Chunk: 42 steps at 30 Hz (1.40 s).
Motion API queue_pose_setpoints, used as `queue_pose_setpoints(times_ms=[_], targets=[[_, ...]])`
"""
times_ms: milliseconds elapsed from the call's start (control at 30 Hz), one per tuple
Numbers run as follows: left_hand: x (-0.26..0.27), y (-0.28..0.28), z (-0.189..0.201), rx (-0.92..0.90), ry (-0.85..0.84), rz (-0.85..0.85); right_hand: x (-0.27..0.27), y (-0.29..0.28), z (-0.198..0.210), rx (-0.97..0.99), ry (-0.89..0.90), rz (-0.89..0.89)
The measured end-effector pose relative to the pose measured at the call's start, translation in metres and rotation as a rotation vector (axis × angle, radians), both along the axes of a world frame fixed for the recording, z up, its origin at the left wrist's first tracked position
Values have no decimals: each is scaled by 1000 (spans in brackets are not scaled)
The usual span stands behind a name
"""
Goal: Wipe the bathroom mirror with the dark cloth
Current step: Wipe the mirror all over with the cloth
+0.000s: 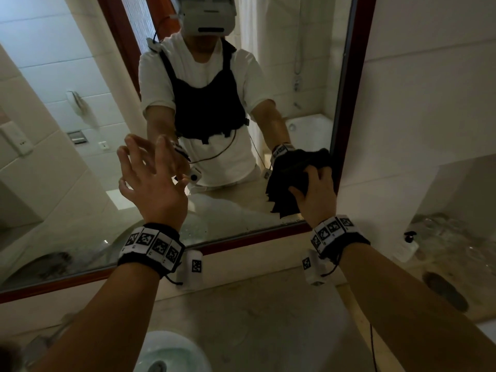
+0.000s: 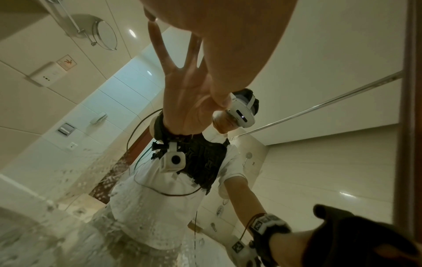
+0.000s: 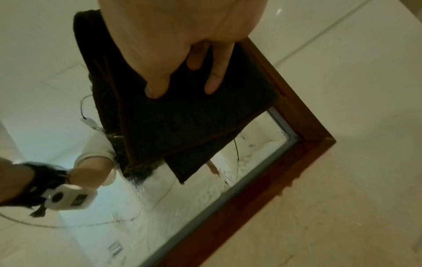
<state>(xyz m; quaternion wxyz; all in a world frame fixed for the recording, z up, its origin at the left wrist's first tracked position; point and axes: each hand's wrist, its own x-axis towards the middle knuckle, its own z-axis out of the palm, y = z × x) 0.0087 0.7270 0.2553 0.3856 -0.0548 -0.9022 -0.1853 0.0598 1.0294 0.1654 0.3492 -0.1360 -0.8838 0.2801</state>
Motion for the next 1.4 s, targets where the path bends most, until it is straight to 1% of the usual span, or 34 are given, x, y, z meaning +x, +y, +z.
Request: queue_pose_setpoints(times_ms=[100, 233, 467, 600, 667, 767, 900, 1067, 1200, 1333, 1400], targets=[[-1, -1, 0, 8, -13, 2, 3, -6, -9, -3, -47, 2], [-1, 1, 1, 6, -34, -8, 3, -11, 8, 38, -31, -5], [1, 2, 4, 4, -64, 9, -10, -21, 87, 90, 125, 23], [2, 0, 5, -13, -57, 14, -14, -17, 135, 49, 209, 21], [2, 0, 3, -19, -55, 9, -14, -14, 147, 22, 219, 25], [1, 0, 3, -14, -63, 1, -11, -12, 144, 24, 196, 26], [2, 1, 4, 4, -44, -26, -8, -9, 131, 22, 177, 9], [6, -3, -5, 9, 40, -63, -2, -11, 96, 58, 87, -87], [13, -1, -29, 3, -7, -46, -4, -7, 72, 124, 21, -155], [17, 4, -58, -2, -101, -18, -5, -3, 58, 151, 8, -153], [15, 6, -63, 8, -105, -23, -5, -1, 51, 160, 3, -137]])
